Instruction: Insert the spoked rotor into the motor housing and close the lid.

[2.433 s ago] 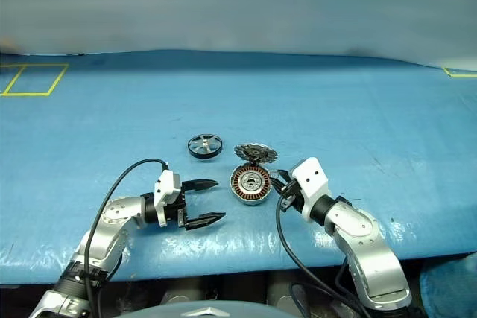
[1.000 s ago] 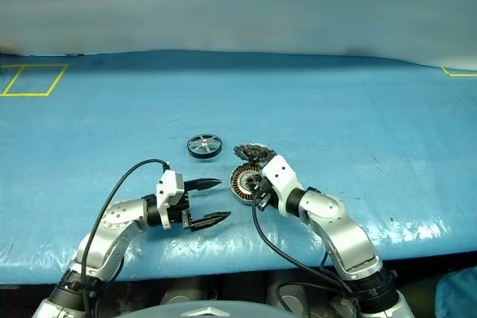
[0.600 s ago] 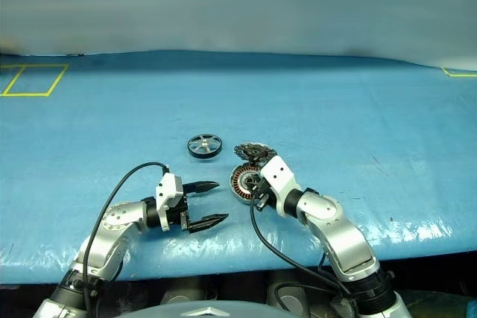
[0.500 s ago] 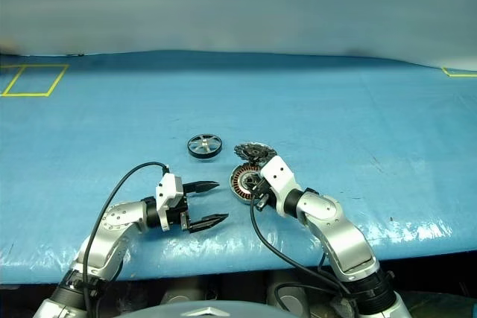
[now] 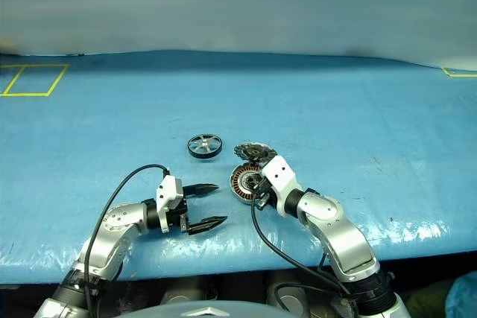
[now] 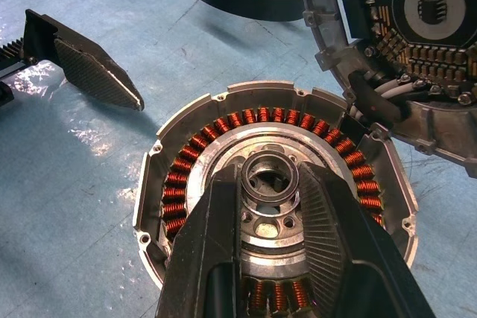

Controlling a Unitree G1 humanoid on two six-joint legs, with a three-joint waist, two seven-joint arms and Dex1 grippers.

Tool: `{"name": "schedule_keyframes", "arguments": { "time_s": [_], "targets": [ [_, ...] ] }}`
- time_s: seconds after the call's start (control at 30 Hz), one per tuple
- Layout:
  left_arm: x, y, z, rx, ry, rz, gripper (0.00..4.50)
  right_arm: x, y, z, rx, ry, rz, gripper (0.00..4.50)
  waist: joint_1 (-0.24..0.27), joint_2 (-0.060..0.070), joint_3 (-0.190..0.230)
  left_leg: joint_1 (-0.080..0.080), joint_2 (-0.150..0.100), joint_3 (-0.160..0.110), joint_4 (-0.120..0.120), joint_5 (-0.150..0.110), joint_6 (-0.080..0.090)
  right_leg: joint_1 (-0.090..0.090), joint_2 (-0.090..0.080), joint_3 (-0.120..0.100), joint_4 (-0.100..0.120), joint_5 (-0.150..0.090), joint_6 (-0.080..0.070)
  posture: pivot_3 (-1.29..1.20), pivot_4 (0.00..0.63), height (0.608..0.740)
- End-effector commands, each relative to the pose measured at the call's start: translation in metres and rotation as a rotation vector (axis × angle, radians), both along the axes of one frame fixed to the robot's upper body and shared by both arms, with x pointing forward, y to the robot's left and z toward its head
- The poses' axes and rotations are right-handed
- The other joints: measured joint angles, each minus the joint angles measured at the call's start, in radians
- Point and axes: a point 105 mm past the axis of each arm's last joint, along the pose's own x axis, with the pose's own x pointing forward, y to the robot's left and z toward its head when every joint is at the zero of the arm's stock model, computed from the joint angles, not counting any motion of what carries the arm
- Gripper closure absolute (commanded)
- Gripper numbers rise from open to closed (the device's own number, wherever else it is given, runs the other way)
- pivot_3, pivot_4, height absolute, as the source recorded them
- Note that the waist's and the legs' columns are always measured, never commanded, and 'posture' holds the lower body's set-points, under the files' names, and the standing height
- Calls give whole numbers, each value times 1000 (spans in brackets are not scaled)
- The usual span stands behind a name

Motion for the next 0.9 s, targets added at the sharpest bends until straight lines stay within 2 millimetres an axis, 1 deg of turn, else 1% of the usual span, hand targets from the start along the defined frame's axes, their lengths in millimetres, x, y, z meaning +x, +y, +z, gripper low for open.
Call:
{"name": "schedule_keyframes", "arguments": {
  "time_s": [0.03,0.23,0.3,0.33,0.4,0.6,0.67,0.73,0.77,0.8,0.9],
  "targets": [
    [2,-3,6,-12,-36,-21,0,2,-6,0,-22,-10,-26,3758,0,0,0,0,0,0,0,0,0,0,0,0,0,0,0,0,150,740],
    [7,1,3,-6,-36,-16,0,5,-9,-1,-28,-14,-51,3758,0,0,0,0,0,0,0,0,0,0,0,0,0,0,0,0,150,740],
    [9,3,2,-5,-32,-15,0,5,-11,-3,-58,-22,-48,3041,0,0,0,0,0,0,0,0,0,0,0,0,0,0,0,0,150,740],
    [11,4,1,-4,-31,-14,0,6,-12,-3,-55,-22,-56,2811,0,0,0,0,0,0,0,0,0,0,0,0,0,0,0,0,150,740],
    [15,9,-2,-3,-26,-11,0,5,-9,3,-15,-25,-47,2149,0,0,0,0,0,0,0,0,0,0,0,0,0,0,0,0,150,740],
    [24,24,-11,-7,-15,1,0,2,-3,25,54,-80,2,2149,0,0,0,0,0,0,0,0,0,0,0,0,0,0,0,0,150,740],
    [25,28,-14,-7,-13,1,0,1,0,34,108,-99,16,2149,-1,0,0,0,0,0,0,0,0,0,0,0,0,0,0,0,150,740],
    [25,29,-15,-10,-13,0,0,1,2,39,133,-113,22,2149,-2,0,0,0,0,0,0,0,0,0,0,0,0,0,0,0,150,740],
    [26,30,-16,-11,-14,0,0,2,2,39,125,-117,19,2539,-2,0,0,0,0,0,0,0,0,0,1,0,0,0,0,0,150,740],
    [26,30,-16,-12,-14,0,0,2,2,37,117,-115,20,2724,-2,0,0,1,1,0,0,0,0,1,1,0,0,0,0,0,150,740],
    [26,31,-16,-14,-16,-2,0,2,3,28,90,-88,24,3729,-3,0,-1,1,1,0,0,0,0,1,1,0,1,0,0,0,150,740]
  ]
}}
